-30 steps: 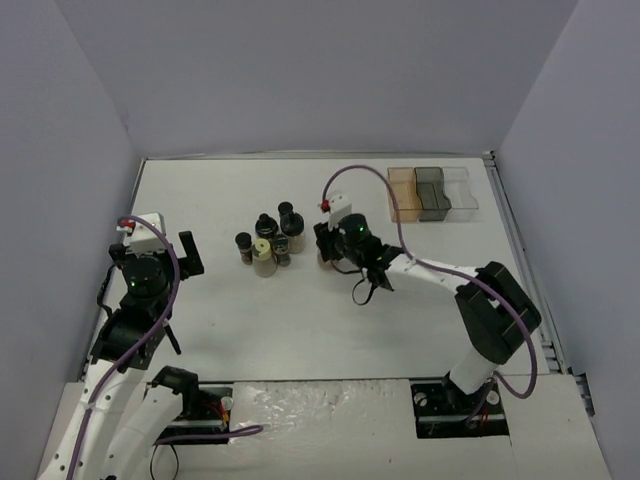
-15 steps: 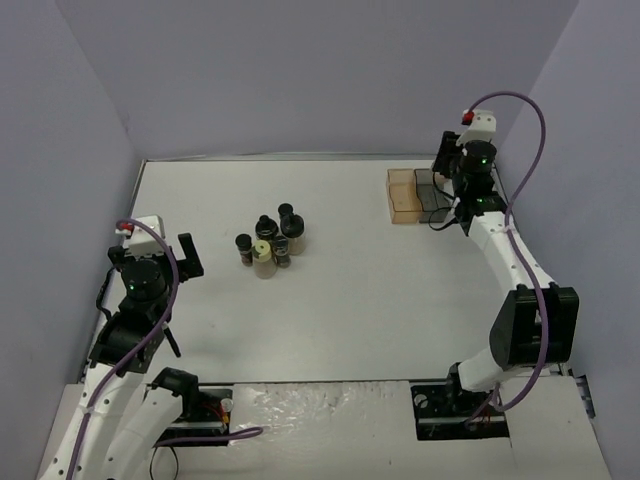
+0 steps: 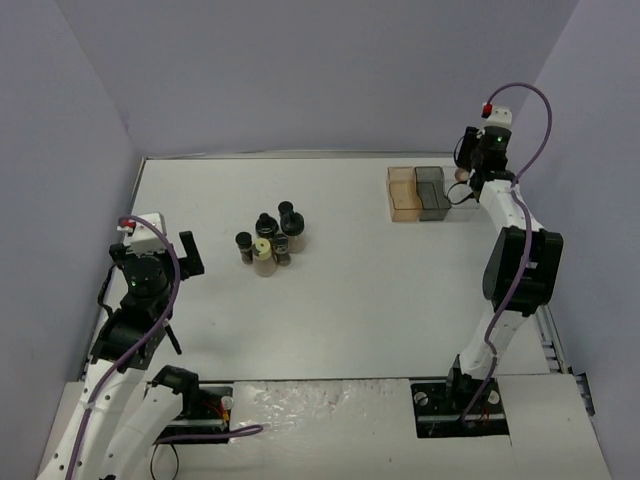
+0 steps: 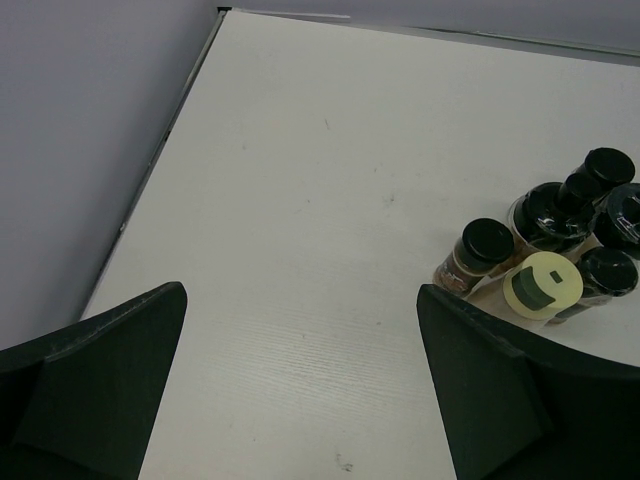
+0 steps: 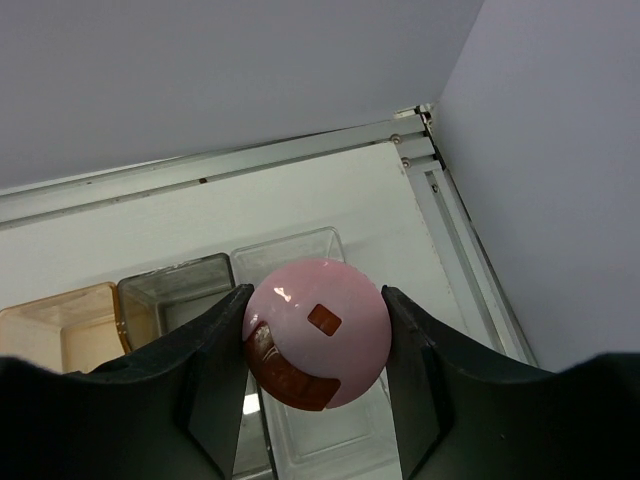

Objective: Organize the condiment bottles

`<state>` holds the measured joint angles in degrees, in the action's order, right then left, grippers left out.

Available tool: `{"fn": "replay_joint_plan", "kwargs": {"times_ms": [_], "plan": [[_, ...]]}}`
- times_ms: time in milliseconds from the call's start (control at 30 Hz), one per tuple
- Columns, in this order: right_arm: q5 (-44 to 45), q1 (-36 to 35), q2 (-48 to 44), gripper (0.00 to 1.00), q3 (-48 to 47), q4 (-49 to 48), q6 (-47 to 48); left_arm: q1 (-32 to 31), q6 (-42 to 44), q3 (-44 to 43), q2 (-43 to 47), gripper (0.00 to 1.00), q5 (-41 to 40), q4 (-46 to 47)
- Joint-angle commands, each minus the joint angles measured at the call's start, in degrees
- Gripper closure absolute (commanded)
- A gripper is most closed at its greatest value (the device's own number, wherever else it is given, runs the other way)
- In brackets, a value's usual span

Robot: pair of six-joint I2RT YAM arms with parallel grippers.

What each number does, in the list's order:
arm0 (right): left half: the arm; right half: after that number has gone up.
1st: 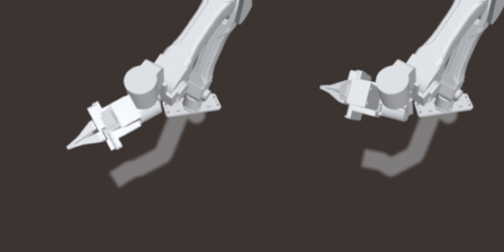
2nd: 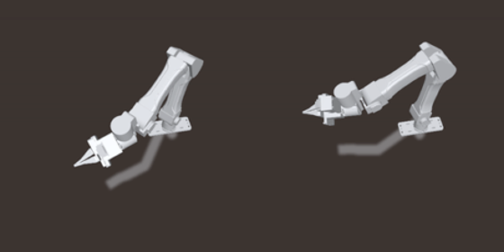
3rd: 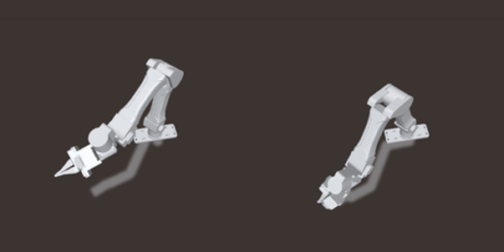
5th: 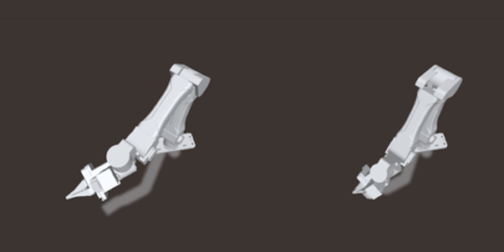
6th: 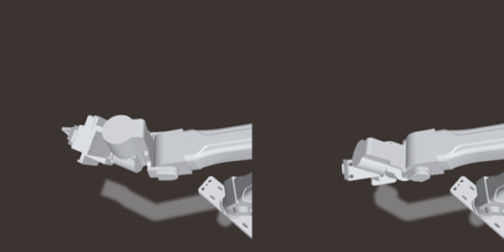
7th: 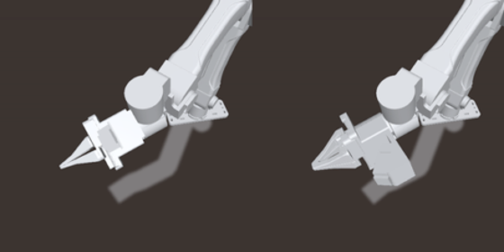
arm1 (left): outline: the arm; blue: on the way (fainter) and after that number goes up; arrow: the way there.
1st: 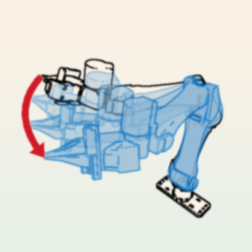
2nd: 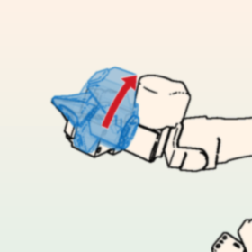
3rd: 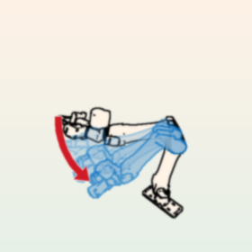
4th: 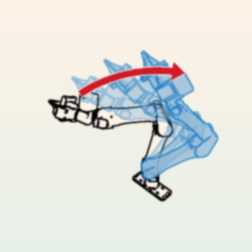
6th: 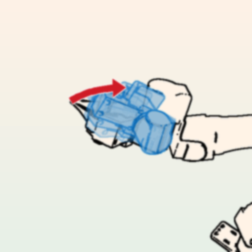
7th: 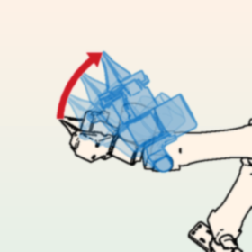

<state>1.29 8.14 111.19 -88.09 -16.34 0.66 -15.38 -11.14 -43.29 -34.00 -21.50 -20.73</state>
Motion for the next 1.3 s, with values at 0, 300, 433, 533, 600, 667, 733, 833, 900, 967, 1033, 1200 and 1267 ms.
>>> {"fn": "replay_joint_plan", "kwargs": {"times_ms": [0,300,433,533,600,667,733,833,900,967,1033,1200,1267], "plan": [[-2.7,0.04,2.07,0.83,-5.59,-4.24,1.32,-0.36,0.51,-2.5,-1.61,0.03,-0.75,2.63],[-4.04,0.21,9.74,0.83,-11.21,-3.52,1.09,-0.36,0.76,-2.59,-3.25,0.03,-0.39,2.8],[-4.15,0.21,11.55,0.81,-10.73,-4.5,1.18,-0.36,0.81,-2.59,-3.53,0.03,-0.48,2.89],[-4.42,0.21,12.66,0.75,-10.05,-5.35,1.44,-0.27,0.89,-2.59,-3.79,0.03,-0.4,2.98],[-4.37,0.28,13.42,0.62,-9.98,-5.4,1.6,-0.27,0.87,-2.66,-4.03,0.03,-0.16,3.05],[-4.12,0.3,13.92,0.51,-10.68,-3.99,1.57,-0.27,0.86,-2.59,-4.16,0.03,-0.04,3.16],[-4.19,0.3,13.52,0.43,-11.39,-2.49,1.1,-0.27,0.94,-2.59,-4.24,0.03,-0.04,3.24],[-4.24,0.14,10.23,0.23,-10.06,-1.86,0.67,-0.27,0.94,-2.59,-4.17,0.03,0.21,3.42],[-4.1,-0.1,7.15,0.15,-8.73,-1.46,0.57,-0.27,0.96,-2.59,-4.02,0.03,0.31,3.44],[-3.79,-0.59,2.84,0.09,-6.48,-0.87,0.22,-0.27,1.08,-2.54,-3.84,0.03,0.36,3.51],[-4.02,-1.37,-2.01,0.05,-3.84,-0.3,-0.55,-0.27,1.12,-2.59,-3.54,0.03,0.4,3.42],[-6.91,-8.66,-17.17,0.03,7.16,1.48,-3.69,-0.09,0.94,-2.77,-2.87,0.03,1.15,3.26],[-7.24,-13.82,-22.04,0.03,11.62,2.38,-3.74,-0.09,0.77,-2.85,-2.55,0.03,1.56,3.22]]}}
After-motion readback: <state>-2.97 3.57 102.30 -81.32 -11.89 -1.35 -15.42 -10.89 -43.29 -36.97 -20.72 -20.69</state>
